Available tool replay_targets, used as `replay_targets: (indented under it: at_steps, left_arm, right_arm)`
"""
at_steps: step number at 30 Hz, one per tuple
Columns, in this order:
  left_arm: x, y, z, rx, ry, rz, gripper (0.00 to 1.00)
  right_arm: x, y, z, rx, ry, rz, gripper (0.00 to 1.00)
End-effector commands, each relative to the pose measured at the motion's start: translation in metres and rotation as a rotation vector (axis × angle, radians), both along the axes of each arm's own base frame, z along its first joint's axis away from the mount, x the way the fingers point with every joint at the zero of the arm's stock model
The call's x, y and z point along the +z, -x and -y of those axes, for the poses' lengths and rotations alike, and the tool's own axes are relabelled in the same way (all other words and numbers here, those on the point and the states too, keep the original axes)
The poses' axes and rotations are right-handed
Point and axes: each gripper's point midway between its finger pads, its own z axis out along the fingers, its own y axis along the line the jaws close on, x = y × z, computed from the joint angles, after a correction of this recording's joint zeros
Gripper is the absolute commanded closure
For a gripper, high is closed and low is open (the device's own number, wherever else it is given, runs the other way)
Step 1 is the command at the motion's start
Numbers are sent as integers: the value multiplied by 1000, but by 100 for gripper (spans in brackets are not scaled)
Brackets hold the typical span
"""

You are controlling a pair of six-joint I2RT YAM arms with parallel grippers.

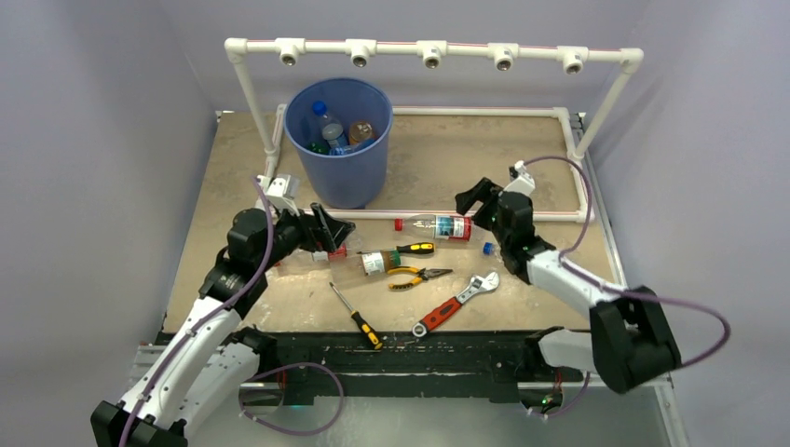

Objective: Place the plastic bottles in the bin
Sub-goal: Pick up the plastic bottle at the center of the board.

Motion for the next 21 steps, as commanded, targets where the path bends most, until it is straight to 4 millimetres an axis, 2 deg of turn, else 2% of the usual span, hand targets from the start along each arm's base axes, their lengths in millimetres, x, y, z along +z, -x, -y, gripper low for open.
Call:
replay_targets:
  at_steps: [1,3,6,8,13,18,21]
  left_arm:
    - [14,1,1,-10,31,51,8]
    - [15,2,1,-14,31,53,8]
    - [15,4,2,-20,28,51,8]
    - [16,5,1,-21,30,56,8]
    - [20,7,4,-35,54,67,8]
    - [22,9,4,-38,53,73,8]
    - [23,9,3,-36,52,77,8]
  right_arm:
    - [-7,-38,5,-26,118,-20,15]
    - [-21,-46,-4,24,140,-68,16]
    - [-42,-41,-18,107,132,-123,17]
    - [-41,-34,-22,148,125,-101,17]
    - [-42,-1,-49,269,159,-100,18]
    - [-38,21,-58,319,192,-99,17]
    - [-43,32,-63,370,228,-129,16]
